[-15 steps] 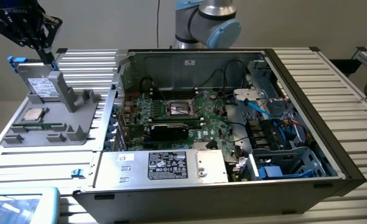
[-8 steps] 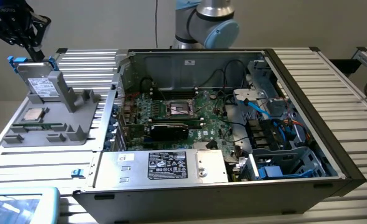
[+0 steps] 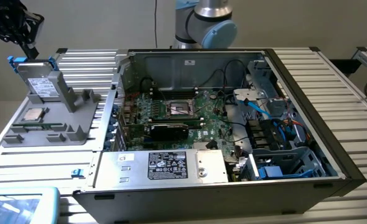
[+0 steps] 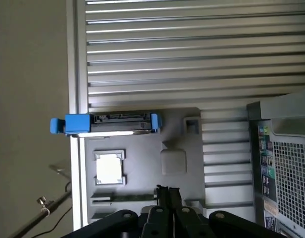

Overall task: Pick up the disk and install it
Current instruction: 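Reach for the disk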

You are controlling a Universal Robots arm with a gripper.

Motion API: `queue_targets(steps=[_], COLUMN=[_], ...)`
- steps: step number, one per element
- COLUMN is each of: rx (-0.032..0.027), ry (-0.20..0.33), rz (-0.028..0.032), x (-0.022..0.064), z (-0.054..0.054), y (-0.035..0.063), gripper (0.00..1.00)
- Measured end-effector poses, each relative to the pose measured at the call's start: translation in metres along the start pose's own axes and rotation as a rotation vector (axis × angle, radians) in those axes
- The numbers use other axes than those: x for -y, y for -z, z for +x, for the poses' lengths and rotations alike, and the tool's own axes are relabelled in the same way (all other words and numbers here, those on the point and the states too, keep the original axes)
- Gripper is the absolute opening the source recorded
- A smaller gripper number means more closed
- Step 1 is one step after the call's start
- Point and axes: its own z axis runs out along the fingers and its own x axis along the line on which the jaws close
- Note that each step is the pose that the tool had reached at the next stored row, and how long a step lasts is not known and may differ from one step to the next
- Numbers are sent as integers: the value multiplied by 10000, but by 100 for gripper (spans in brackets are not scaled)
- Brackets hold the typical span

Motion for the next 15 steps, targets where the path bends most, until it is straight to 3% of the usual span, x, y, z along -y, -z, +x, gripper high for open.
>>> queue_targets(steps=[15], rx=[3], ry=[0], rz=[-1], x=[-437], z=[265], y=[-65], gripper=[11])
